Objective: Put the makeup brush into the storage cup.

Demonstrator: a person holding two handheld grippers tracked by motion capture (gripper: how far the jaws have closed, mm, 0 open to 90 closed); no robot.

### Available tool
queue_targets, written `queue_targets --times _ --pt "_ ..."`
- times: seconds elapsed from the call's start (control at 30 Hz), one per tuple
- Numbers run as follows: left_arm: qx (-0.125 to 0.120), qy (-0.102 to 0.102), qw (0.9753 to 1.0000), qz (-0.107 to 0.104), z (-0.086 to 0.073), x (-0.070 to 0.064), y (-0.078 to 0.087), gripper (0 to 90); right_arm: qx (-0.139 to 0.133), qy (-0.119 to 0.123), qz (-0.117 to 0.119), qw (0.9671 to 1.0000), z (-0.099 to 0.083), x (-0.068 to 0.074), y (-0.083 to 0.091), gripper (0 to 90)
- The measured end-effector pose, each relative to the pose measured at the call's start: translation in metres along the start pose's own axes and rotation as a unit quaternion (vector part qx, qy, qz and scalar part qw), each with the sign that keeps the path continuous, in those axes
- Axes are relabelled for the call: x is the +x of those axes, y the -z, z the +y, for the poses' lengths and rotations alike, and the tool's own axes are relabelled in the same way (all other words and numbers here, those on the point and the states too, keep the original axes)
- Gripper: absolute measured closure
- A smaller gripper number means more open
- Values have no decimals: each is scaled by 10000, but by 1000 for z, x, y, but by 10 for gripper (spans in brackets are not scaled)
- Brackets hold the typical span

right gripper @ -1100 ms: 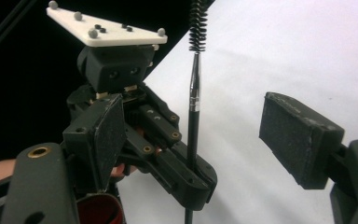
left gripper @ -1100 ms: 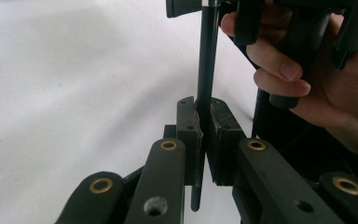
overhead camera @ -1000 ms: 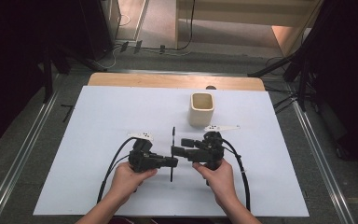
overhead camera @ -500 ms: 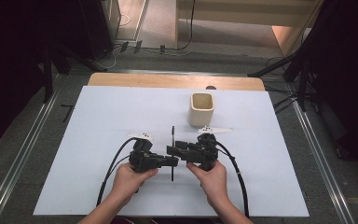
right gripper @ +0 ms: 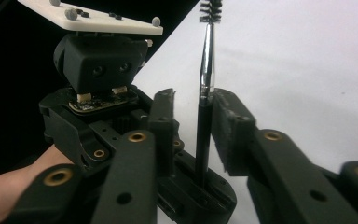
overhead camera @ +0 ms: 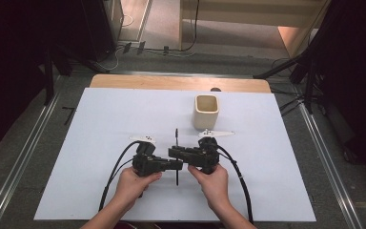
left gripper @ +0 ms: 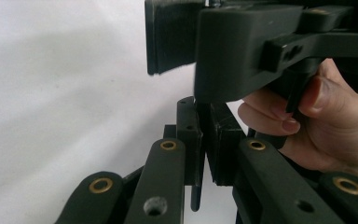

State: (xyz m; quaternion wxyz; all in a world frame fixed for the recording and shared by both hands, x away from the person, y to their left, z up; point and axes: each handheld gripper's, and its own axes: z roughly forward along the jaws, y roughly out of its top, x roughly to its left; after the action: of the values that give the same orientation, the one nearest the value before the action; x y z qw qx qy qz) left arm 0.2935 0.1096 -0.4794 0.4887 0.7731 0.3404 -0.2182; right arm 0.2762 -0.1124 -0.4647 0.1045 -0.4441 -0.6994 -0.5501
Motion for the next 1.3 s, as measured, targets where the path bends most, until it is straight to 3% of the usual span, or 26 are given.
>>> queue_targets --times 0.23,0.5,0.6,0.63,0.67,0.77,0.8,0.9,1.0,1.3 --pt "-48 -39 10000 -53 0 -1 1 849 -64 -56 -8 10000 1 0 2 853" --pt "-57 -124 9999 48 0 -2 2 838 -67 -5 -9 10000 1 -1 2 856" --pt "26 -254 9995 159 1 -4 2 833 -40 -14 1 10000 1 -1 2 856" --pt "52 -292 9994 182 1 -5 2 811 -33 -8 0 10000 1 -1 3 856" --pt "113 -251 9994 217 3 -5 2 699 -46 6 2 10000 1 -1 3 856" --pt "130 -270 9993 234 4 -5 5 666 -50 -26 3 10000 2 -2 5 856" --pt "159 -274 9993 218 5 -4 7 585 -56 -29 4 10000 3 -2 6 856" --pt "174 -236 9990 327 5 -2 10 476 -79 -24 -11 10000 4 -4 9 856" --pt "196 -296 9983 459 5 -2 12 473 -104 -42 19 9999 5 -5 10 856" --pt "391 -432 9969 530 5 -5 17 472 -58 -7 -64 10000 6 -8 14 856"
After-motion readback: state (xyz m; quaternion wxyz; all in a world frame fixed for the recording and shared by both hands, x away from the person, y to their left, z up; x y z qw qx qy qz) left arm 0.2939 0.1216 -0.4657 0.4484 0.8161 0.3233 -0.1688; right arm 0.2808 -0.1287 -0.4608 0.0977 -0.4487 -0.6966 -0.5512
